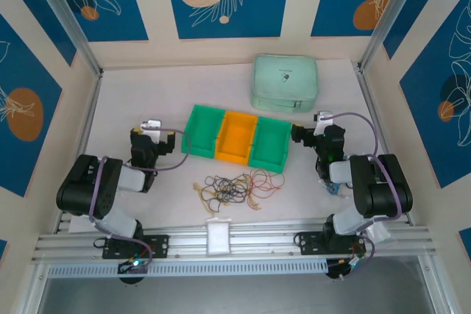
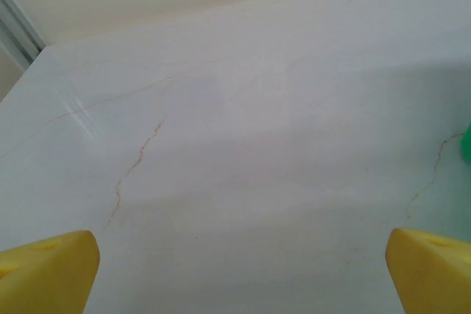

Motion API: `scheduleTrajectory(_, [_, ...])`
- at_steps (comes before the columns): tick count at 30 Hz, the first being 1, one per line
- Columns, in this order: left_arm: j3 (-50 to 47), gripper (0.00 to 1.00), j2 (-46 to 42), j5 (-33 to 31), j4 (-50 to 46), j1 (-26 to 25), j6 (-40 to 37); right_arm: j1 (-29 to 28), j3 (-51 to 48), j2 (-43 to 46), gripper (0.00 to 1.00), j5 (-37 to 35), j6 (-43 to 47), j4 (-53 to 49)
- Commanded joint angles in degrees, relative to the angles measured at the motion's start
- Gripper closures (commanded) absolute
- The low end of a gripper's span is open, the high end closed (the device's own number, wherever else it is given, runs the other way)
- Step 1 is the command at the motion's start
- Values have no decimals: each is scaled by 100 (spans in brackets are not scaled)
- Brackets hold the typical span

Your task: Untangle the cables

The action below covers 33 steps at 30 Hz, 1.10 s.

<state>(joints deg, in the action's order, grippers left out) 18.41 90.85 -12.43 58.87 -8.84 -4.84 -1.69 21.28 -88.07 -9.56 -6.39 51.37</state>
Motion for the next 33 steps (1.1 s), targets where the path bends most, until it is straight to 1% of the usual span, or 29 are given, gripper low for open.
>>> scheduleTrajectory(1, [92, 0, -76, 96, 5, 103, 10, 29, 76, -18, 1, 71, 60, 47])
scheduleTrajectory(19, [88, 0, -76, 91, 11, 110, 10, 117, 131, -20, 1, 270, 31, -49])
scheduleTrajectory(33, [92, 1, -76, 93, 8, 109, 10, 119, 131, -26, 1, 270, 29, -50])
